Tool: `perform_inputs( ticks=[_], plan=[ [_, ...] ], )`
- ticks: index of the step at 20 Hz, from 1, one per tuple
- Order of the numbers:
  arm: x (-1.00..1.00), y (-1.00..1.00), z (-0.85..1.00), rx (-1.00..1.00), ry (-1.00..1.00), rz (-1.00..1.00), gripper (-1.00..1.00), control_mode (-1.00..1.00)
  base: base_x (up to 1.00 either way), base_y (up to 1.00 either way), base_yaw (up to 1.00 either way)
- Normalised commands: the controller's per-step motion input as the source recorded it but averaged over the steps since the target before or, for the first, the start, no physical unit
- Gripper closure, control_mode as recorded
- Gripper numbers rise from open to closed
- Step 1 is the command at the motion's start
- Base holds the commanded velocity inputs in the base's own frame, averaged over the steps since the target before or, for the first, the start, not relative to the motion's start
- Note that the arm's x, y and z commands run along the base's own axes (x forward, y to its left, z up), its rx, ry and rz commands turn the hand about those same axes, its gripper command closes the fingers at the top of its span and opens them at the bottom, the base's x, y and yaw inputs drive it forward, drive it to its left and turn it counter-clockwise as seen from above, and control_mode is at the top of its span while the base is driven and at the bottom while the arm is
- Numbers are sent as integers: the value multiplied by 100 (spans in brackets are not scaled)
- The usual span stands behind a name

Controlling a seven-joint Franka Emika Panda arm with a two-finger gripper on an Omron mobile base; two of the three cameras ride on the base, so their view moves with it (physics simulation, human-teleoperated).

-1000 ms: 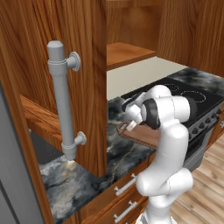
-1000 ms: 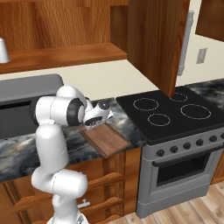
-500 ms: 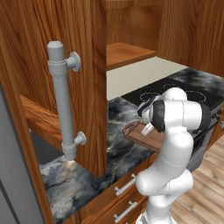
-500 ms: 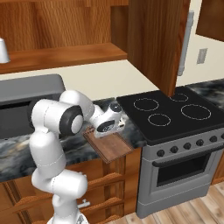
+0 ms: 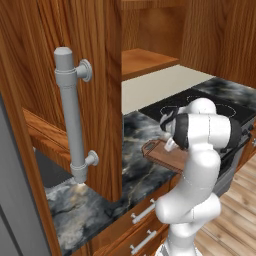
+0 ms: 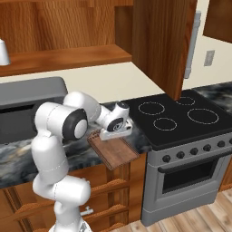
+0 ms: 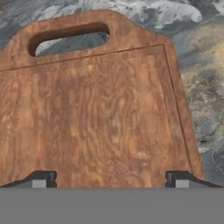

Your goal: Move the cutting board and knife to the sink. Then move spray from the cabinet to the counter.

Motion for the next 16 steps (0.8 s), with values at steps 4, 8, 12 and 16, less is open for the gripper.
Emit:
perform_inputs(
  ticks=[4, 8, 12, 16],
  plan=[
    [-7, 2, 38, 0, -7, 0, -100, -100, 0, 0, 0],
    [-41, 1, 73, 0, -20, 0, -100, -100, 0, 0, 0],
    [-60, 0, 57, 0, -17, -1, -100, -100, 0, 0, 0],
    [-88, 0, 84, 0, -5, -10, -100, -100, 0, 0, 0]
  ],
)
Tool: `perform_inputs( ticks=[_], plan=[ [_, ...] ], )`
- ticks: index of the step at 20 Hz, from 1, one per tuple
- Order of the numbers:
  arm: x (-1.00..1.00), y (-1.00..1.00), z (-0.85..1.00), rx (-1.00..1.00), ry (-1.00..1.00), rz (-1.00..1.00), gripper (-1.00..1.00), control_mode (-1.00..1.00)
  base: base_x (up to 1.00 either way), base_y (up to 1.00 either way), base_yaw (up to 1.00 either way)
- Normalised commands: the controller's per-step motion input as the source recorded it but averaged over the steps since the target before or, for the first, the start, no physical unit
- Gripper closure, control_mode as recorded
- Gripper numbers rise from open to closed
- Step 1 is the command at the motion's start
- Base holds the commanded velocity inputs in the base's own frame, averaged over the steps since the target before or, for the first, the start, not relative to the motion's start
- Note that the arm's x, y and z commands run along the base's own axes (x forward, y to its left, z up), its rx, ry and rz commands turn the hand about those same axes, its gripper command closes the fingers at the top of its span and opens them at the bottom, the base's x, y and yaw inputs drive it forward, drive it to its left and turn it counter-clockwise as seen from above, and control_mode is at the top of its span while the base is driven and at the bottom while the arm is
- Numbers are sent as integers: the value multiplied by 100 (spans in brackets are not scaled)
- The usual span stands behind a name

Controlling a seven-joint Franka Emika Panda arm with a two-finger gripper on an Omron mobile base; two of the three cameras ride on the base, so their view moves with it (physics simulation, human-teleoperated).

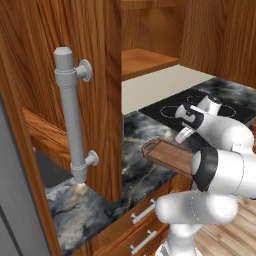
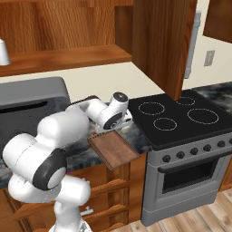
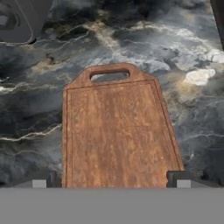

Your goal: Move the cutting board and knife to the sink. Then move spray from the cabinet to the counter.

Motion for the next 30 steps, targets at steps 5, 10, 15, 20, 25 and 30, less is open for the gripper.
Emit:
perform_inputs(
  ticks=[5, 10, 15, 20, 25, 30],
  plan=[
    [-90, 0, 41, -1, 1, -10, -100, -100, 0, 0, 0],
    [-78, 0, 39, -2, 2, -9, -100, -100, 0, 0, 0],
    [-87, 0, 20, 2, -1, -19, -100, -100, 0, 0, 0],
    [-80, 0, -3, 14, -1, -13, -100, -100, 0, 0, 0],
    [-62, -1, 0, 23, 2, -7, -100, -100, 0, 0, 0],
    [-32, -16, 25, 24, -1, -9, -100, -100, 0, 0, 0]
  ],
)
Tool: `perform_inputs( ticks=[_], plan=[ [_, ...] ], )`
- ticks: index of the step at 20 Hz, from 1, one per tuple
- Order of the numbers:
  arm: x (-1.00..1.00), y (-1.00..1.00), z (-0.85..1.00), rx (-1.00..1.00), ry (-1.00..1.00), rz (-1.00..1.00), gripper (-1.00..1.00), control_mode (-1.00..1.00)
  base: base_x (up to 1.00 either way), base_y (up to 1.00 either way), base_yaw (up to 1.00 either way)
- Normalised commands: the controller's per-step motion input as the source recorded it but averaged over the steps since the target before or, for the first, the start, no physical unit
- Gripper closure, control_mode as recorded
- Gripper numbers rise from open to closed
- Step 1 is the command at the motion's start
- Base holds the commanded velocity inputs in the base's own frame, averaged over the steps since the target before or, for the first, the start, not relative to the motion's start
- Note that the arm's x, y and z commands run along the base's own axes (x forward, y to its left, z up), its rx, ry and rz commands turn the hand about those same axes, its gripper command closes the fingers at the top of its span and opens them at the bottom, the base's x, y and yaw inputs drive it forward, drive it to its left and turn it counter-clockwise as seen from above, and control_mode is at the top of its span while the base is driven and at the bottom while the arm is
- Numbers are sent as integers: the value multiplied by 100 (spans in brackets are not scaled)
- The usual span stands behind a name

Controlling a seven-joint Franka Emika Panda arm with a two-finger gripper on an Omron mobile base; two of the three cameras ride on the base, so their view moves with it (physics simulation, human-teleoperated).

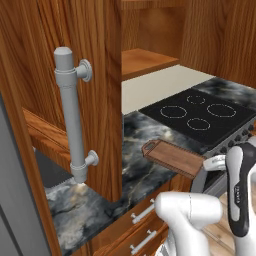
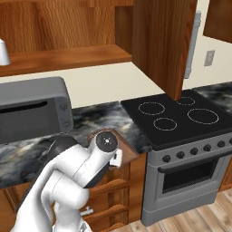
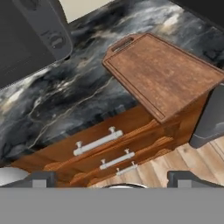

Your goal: Move the cutting board and knife to the sink. Then move spray from the cabinet to the counter.

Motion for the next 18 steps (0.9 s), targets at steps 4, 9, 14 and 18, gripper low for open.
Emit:
perform_inputs(
  ticks=[4, 9, 14, 18],
  plan=[
    [0, -34, 14, 24, 0, -13, -100, -100, 0, 0, 0],
    [0, -36, 8, 24, 7, -3, -100, -100, 0, 0, 0],
    [0, -26, -12, 19, 1, 0, -100, -100, 0, 0, 0],
    [9, -19, -21, 11, 0, 1, -100, -100, 0, 0, 0]
  ],
)
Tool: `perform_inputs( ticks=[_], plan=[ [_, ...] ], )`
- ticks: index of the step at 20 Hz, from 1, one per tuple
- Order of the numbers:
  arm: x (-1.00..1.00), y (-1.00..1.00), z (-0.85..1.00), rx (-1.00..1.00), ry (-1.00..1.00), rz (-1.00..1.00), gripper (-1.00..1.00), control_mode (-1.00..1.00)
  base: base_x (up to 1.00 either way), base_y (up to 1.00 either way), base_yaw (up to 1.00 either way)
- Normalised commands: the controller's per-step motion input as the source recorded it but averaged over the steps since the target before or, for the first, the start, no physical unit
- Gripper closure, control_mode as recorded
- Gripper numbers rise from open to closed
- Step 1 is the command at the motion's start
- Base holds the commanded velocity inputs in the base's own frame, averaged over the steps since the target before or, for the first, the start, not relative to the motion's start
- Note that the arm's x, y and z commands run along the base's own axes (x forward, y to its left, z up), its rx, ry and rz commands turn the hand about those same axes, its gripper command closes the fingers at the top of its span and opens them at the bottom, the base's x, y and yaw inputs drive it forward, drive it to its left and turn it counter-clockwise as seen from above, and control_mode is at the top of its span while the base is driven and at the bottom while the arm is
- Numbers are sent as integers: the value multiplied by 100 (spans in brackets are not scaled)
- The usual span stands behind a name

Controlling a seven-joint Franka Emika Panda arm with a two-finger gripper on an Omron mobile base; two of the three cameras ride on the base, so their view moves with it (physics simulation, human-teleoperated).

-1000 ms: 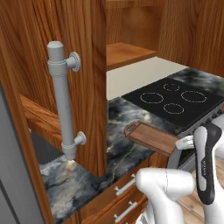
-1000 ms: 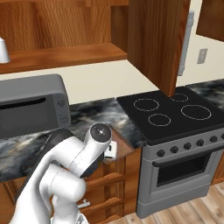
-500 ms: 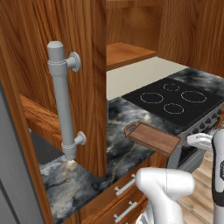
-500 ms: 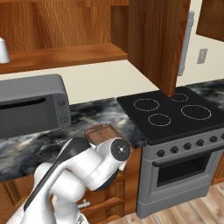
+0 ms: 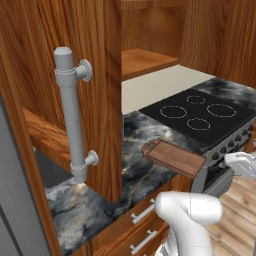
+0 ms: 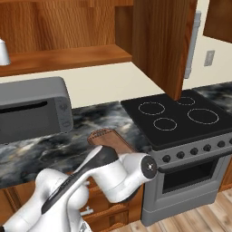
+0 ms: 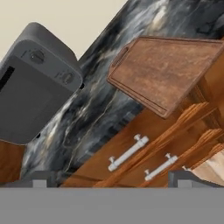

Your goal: Move the cutting board and knife to the sink. Then move spray from the cabinet to the counter.

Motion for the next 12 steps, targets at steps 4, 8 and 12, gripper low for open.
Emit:
perform_inputs(
  ticks=[4, 8, 12],
  plan=[
    [13, -25, -33, 15, 1, 5, -100, -100, 0, 0, 0],
    [25, -7, -42, 18, 4, 2, -100, -100, 0, 0, 0],
    [49, 0, -46, 13, 2, -2, -100, -100, 0, 0, 0]
  ],
)
